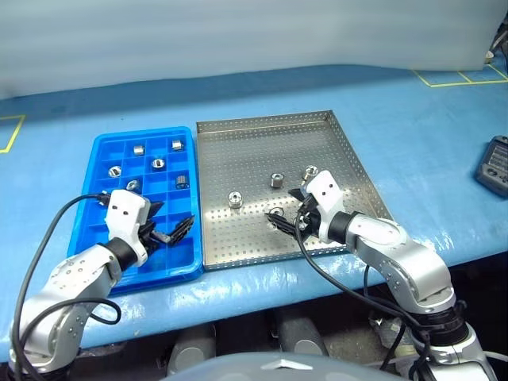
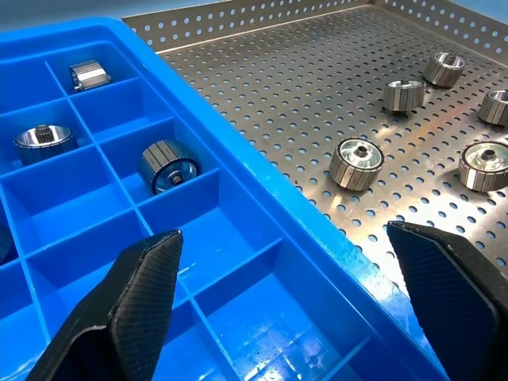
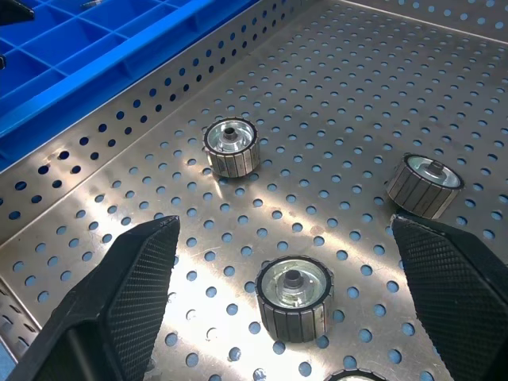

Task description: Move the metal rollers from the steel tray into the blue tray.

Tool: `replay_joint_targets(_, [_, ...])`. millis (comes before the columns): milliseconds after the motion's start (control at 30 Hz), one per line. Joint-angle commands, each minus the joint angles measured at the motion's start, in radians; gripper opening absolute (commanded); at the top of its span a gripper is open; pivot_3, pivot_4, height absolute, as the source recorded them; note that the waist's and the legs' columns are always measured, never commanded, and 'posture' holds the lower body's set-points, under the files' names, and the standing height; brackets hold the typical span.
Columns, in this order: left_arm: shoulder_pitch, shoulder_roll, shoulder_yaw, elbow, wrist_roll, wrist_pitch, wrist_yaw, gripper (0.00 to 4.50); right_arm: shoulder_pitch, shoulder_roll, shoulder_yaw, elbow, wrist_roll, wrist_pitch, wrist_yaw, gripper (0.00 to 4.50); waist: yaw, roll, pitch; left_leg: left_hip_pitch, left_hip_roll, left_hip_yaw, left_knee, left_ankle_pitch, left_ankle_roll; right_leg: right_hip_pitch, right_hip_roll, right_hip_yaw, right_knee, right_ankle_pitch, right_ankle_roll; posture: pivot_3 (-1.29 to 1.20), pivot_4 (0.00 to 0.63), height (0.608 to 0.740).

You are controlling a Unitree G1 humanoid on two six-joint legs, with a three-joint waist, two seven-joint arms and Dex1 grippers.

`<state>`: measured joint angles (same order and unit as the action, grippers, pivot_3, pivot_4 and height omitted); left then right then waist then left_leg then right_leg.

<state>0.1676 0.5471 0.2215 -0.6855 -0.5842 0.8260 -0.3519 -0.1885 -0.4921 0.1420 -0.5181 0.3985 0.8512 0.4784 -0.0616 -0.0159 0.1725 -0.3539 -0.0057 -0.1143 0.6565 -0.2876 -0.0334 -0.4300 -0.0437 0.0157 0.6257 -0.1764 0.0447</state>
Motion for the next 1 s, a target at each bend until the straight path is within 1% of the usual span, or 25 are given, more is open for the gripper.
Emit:
replay_joint_targets(33, [-0.002,0.014,-0.002,-0.033,0.015,-0.018,-0.005,4.49,-0.005,0.005,-0.006,-0.035,-0.003,-0.019,-0.002,4.5,0.0,0.0,0.0,0.0,0.0,0.0,0.0,0.0,0.0,0.0,0.0,0.0,0.0,0.0,0.0,-0.05,0.15,0.74])
replay_joint_targets(333, [-0.018,0.014,-0.004,-0.027,0.033,-0.029,-0.012,4.49,-0.009,0.006,-0.001,-0.036,-0.008,-0.016,-0.003,4.5,0.0,0.0,0.0,0.0,0.0,0.0,0.0,0.0,0.0,0.0,0.0,0.0,0.0,0.0,0.0,-0.05,0.15,0.74])
replay_joint_targets(467, [-0.129,0.046,-0.011,-0.004,0.002,-0.022,-0.068,4.49,-0.016,0.01,0.003,-0.032,-0.009,-0.017,-0.003,4.5,0.006,0.0,0.0,0.0,0.0,0.0,0.001,0.0,0.0,0.0,0.0,0.0,0.0,0.0,0.0,-0.05,0.15,0.74])
replay_joint_targets(600, [-0.288,0.151,-0.128,0.072,0.031,0.012,-0.172,4.49,-0.022,0.019,0.008,-0.027,-0.014,-0.02,-0.002,4.5,0.006,0.0,0.0,0.0,0.0,0.0,0.002,0.0,0.0,0.001,0.0,0.0,0.001,0.0,0.0,-0.05,0.15,0.74])
replay_joint_targets(667, [-0.417,0.182,-0.214,0.152,0.046,0.022,-0.24,4.49,-0.023,0.025,0.01,-0.025,-0.017,-0.023,-0.003,4.5,0.003,0.0,0.0,0.0,0.0,0.001,0.001,0.0,0.0,0.001,0.0,0.0,0.0,0.0,0.001,-0.05,0.15,0.74])
replay_joint_targets(733, [-0.529,0.183,-0.286,0.238,0.059,0.034,-0.289,4.49,-0.022,0.03,0.012,-0.024,-0.02,-0.026,-0.005,4.5,0.003,0.0,0.0,-0.001,0.0,0.0,0.002,0.0,0.0,0.001,0.0,0.0,0.0,0.001,0.001,-0.06,0.15,0.74])
replay_joint_targets(767, [-0.558,0.182,-0.305,0.266,0.064,0.035,-0.302,4.49,-0.024,0.033,0.013,-0.021,-0.022,-0.027,-0.006,4.5,0.001,0.0,0.0,-0.001,0.0,0.0,0.002,0.0,0.0,0.0,0.0,0.0,0.0,0.001,0.001,-0.06,0.15,0.74])
replay_joint_targets(900, [-0.757,0.136,-0.493,0.487,0.164,0.019,-0.403,4.49,-0.013,0.048,0.016,-0.026,-0.027,-0.036,-0.017,4.5,-0.005,0.0,0.0,-0.001,-0.001,0.001,0.001,0.0,0.001,0.0,0.0,0.001,0.0,0.003,0.006,-0.09,0.15,0.74])
replay_joint_targets(1000, [-0.834,0.106,-0.589,0.626,0.232,-0.022,-0.474,4.49,0.001,0.057,0.011,-0.041,-0.029,-0.037,-0.028,4.5,-0.01,0.0,0.0,-0.001,-0.001,0.001,0.001,0.0,0.001,0.0,0.0,0.001,0.0,0.003,0.006,-0.12,0.15,0.74])
